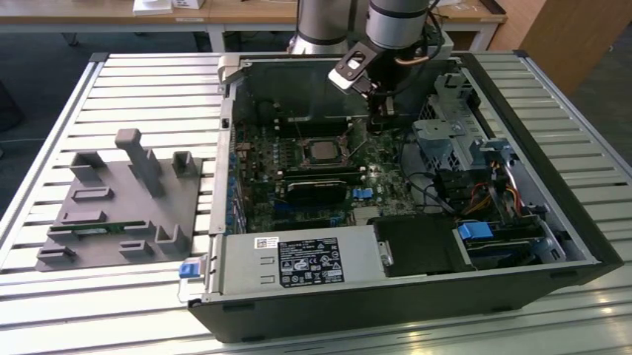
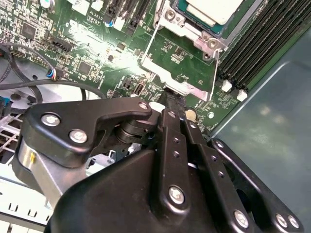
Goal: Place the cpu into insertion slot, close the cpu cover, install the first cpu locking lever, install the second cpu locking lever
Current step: 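Close the cpu cover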
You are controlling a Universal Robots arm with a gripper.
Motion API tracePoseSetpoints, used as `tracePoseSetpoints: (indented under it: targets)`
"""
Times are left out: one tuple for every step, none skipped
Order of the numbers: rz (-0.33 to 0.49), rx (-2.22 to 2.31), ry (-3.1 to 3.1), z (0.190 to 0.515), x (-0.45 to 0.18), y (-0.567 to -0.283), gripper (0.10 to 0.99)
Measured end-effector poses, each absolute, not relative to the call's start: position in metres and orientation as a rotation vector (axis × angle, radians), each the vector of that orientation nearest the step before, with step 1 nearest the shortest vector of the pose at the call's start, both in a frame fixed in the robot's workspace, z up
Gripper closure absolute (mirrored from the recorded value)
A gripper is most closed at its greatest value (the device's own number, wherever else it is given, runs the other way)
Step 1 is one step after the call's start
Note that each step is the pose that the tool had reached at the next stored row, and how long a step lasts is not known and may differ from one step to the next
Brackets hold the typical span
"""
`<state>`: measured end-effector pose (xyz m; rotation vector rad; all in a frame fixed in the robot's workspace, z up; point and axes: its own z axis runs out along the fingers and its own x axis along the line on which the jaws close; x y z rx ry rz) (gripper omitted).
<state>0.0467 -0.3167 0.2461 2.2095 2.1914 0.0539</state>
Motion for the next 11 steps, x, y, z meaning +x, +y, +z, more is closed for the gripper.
tracePoseSetpoints:
  targets:
    - [0.054, 2.21, 2.191, 0.246, 0.0464, -0.3167, 0.98]
    - [0.054, 2.21, 2.191, 0.246, 0.0462, -0.3167, 0.98]
    - [0.054, 2.209, 2.192, 0.246, 0.0458, -0.3166, 0.98]
    - [0.054, 2.21, 2.191, 0.246, 0.0453, -0.3167, 0.98]
    - [0.054, 2.209, 2.192, 0.246, 0.0451, -0.3166, 0.98]
    - [0.054, 2.209, 2.192, 0.246, 0.045, -0.3166, 0.98]
    - [0.054, 2.209, 2.191, 0.246, 0.0448, -0.3167, 0.98]
    - [0.054, 2.21, 2.191, 0.2459, 0.0446, -0.3166, 0.98]
    - [0.054, 2.21, 2.191, 0.2459, 0.0444, -0.3166, 0.98]
    - [0.054, 2.21, 2.191, 0.2459, 0.0441, -0.3167, 0.98]
    - [0.054, 2.21, 2.191, 0.2459, 0.0439, -0.3166, 0.98]
